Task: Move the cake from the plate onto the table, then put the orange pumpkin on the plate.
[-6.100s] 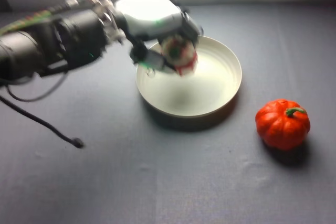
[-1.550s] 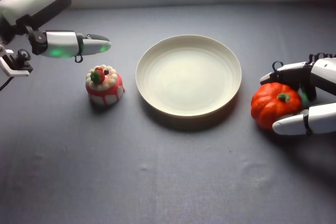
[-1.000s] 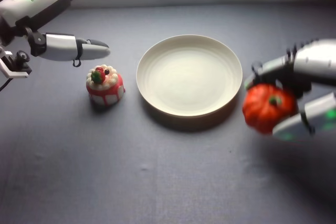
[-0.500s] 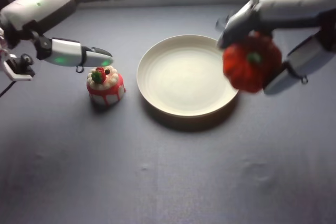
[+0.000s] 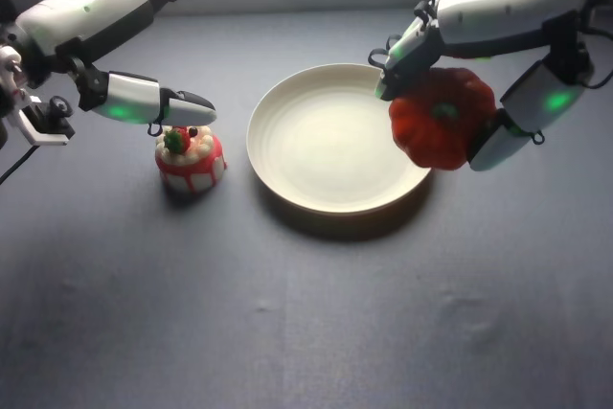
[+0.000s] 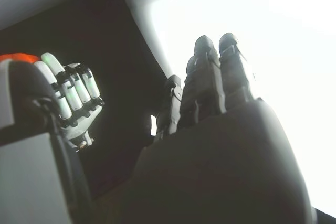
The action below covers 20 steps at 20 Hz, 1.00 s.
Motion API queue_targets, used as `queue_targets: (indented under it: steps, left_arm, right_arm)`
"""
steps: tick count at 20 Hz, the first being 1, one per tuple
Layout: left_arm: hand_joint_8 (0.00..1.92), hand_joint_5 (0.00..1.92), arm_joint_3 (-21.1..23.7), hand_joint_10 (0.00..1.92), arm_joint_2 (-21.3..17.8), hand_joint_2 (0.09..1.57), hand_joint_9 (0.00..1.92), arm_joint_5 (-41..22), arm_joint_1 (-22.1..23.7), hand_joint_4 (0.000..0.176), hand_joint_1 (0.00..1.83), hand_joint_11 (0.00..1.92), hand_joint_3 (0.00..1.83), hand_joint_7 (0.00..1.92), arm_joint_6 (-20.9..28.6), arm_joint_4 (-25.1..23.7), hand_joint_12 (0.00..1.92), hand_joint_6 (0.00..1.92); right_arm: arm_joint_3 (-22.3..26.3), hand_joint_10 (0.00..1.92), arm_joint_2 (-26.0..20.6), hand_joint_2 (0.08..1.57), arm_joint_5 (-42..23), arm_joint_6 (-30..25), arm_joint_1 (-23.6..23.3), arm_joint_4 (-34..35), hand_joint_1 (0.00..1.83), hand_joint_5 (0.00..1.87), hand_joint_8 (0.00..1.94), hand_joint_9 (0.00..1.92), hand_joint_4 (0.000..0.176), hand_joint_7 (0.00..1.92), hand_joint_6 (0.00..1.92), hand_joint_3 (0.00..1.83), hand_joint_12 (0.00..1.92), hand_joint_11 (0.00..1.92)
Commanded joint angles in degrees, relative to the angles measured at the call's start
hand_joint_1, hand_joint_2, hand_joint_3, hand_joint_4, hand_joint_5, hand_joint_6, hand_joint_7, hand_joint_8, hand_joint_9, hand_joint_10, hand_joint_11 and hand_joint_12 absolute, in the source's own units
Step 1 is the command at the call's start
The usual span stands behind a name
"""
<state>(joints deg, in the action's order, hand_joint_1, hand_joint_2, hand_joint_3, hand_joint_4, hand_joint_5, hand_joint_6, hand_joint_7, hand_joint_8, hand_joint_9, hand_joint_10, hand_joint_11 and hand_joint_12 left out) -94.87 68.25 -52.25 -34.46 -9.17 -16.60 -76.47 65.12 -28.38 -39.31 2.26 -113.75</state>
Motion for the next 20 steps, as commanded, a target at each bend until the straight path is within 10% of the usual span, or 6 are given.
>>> queue_targets:
  steps: [1, 4, 6, 9, 15, 20]
  left_arm:
    - [0.01, 0.05, -0.26, 0.00, -0.19, 0.89, 0.27, -6.19, 0.66, 0.174, 1.02, 0.00, 0.01, 0.04, 0.18, 2.54, 0.57, 0.01]
    - [0.01, 0.06, -0.28, 0.01, 0.27, 0.91, 0.29, -6.38, 0.84, 0.165, 1.04, 0.00, 0.00, 0.02, 0.18, 2.24, 0.90, 0.00]
    - [0.00, 0.03, -0.23, 0.00, 0.47, 0.91, 0.27, -6.48, 0.77, 0.140, 1.03, 0.00, 0.00, 0.00, 0.18, 2.14, 0.94, 0.00]
    - [0.00, 0.08, -0.21, 0.01, 0.60, 0.94, 0.31, -6.83, 0.74, 0.144, 1.06, 0.00, 0.00, 0.00, 0.18, 2.05, 0.98, 0.00]
    - [0.00, 0.15, -0.22, 0.00, 0.94, 0.98, 0.16, -6.98, 1.01, 0.176, 1.08, 0.00, 0.01, 0.05, 0.18, 1.43, 1.12, 0.00]
    - [0.00, 0.07, -0.21, 0.01, 0.78, 0.90, 0.09, -7.37, 1.18, 0.149, 1.00, 0.00, 0.00, 0.00, 0.18, 1.50, 0.67, 0.00]
  right_arm:
    - [0.01, 1.80, 0.10, 1.21, 1.72, -0.26, -1.24, 1.58, 1.20, 0.78, 1.46, 0.76, 0.000, 0.85, 1.16, 0.00, 1.92, 0.67]
    - [-0.56, 1.91, 0.33, 1.25, 2.80, -0.26, -2.26, 2.50, 1.11, 0.73, 1.69, 0.83, 0.000, 0.78, 1.35, 0.01, 1.92, 0.90]
    - [-1.23, 1.46, 0.63, 1.21, 3.87, 0.14, -2.35, 5.62, 0.93, 0.81, 1.20, 0.61, 0.160, 0.72, 1.25, 0.00, 1.72, 0.48]
    - [-3.03, 1.51, 1.94, 1.20, 5.34, 3.46, -2.14, 9.07, 1.18, 0.81, 1.30, 0.73, 0.000, 0.87, 1.20, 0.00, 1.91, 0.50]
    - [-4.46, 0.89, 2.89, 1.18, 7.03, 3.55, -0.88, 10.89, 1.19, 0.89, 1.10, 0.70, 0.000, 0.84, 1.25, 0.00, 1.56, 0.42]
    - [-6.53, 1.29, 4.59, 1.18, 7.24, 11.65, 3.11, 21.85, 1.21, 0.81, 1.26, 0.83, 0.000, 0.92, 1.14, 0.00, 1.63, 0.70]
